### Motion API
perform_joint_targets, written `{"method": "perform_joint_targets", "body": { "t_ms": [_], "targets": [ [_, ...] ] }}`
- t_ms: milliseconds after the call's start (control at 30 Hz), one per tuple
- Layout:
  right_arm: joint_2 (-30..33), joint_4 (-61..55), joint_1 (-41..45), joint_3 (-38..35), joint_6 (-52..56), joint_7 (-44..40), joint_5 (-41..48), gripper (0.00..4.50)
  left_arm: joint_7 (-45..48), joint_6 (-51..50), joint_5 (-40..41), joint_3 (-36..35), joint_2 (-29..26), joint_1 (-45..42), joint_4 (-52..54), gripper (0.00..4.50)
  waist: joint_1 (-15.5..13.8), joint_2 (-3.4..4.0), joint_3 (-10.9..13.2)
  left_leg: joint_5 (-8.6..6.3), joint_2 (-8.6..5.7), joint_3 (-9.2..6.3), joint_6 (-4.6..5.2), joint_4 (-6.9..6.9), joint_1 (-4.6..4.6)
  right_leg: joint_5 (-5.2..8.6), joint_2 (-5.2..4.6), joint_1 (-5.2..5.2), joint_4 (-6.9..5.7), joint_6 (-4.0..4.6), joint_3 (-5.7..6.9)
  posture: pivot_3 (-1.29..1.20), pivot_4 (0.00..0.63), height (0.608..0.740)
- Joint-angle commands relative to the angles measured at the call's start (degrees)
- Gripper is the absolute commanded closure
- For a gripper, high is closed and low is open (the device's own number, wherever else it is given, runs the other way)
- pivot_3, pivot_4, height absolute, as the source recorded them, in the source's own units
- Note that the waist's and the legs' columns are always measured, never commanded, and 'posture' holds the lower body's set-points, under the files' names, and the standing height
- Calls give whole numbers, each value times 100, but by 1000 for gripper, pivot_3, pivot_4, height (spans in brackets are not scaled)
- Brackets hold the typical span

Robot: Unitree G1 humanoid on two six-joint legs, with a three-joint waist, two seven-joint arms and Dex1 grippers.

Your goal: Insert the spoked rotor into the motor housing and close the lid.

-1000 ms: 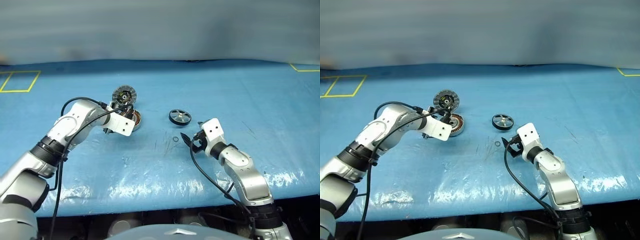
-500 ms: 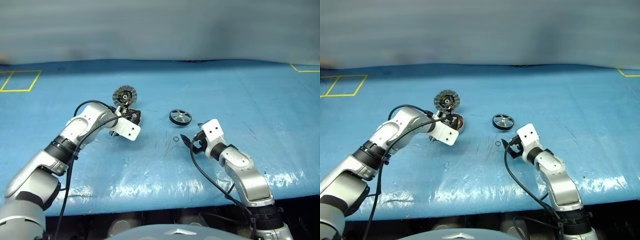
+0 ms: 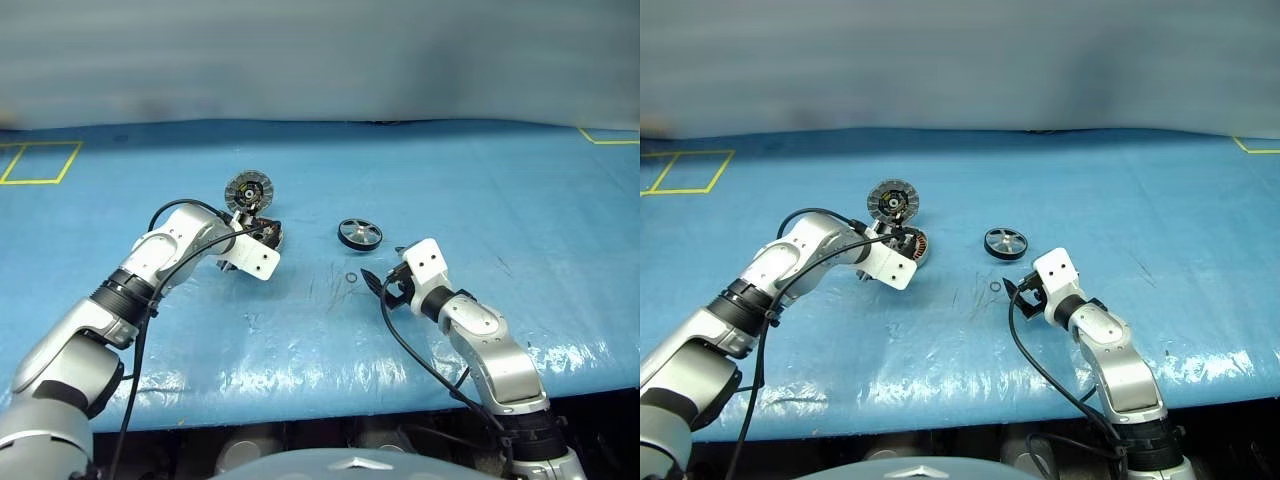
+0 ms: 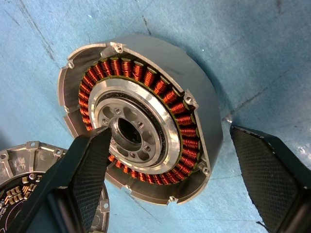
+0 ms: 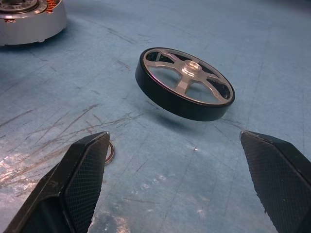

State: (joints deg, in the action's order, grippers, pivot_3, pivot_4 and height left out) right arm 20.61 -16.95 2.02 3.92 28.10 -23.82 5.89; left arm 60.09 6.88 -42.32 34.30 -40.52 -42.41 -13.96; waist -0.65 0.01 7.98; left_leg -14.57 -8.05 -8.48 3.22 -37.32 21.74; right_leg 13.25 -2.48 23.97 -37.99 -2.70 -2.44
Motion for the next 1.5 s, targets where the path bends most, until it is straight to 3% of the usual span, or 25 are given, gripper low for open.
{"method": "perform_joint_targets", "body": {
  "t_ms": [33, 333, 433, 567, 1033, 1500],
  "targets": [
    [-5, -232, 47, -59, -28, 20, 46, 11, 115, 40, -43, -11, -66, 117, -4, 355, 5, 0, 0, 0, 0, 0, 0, 0, 0, 0, 0, 0, -1, 0, 0, 0, 150, 740],
    [-23, -213, 60, -47, -44, 31, 42, 11, 129, 64, -94, 14, -117, 186, -78, 355, 60, 1, -1, 0, 0, 0, 0, -1, -2, 0, 0, -1, -5, 0, -1, 0, 150, 740],
    [-30, -209, 76, -50, -52, 36, 43, 11, 155, 46, -123, 46, -105, 219, -167, 915, 73, 3, -3, 1, 0, 0, -1, -2, -6, 0, 0, -5, -7, 0, 0, 0, 150, 740],
    [-29, -209, 69, -49, -56, 49, 31, 11, 202, 64, -171, 42, -158, 244, -288, 2159, 96, 5, -7, 2, 1, 0, -2, -4, -15, 0, 0, -13, -10, 0, 1, 0, 150, 740],
    [-78, -189, 86, -78, -83, 88, 28, 11, 84, 233, -130, 12, 67, 161, -462, 2334, 129, 24, -23, 5, 2, 0, -4, -12, -23, -4, 2, -22, -18, -2, 2, 0, 150, 740],
    [-152, -169, -93, -129, -211, 220, 43, 11, 479, 603, 387, -333, -232, 876, 1595, 2334, 115, 24, -22, -1, -3, 0, 11, -14, -13, -6, -2, -18, -3, -2, 0, 0, 150, 740]
  ]
}}
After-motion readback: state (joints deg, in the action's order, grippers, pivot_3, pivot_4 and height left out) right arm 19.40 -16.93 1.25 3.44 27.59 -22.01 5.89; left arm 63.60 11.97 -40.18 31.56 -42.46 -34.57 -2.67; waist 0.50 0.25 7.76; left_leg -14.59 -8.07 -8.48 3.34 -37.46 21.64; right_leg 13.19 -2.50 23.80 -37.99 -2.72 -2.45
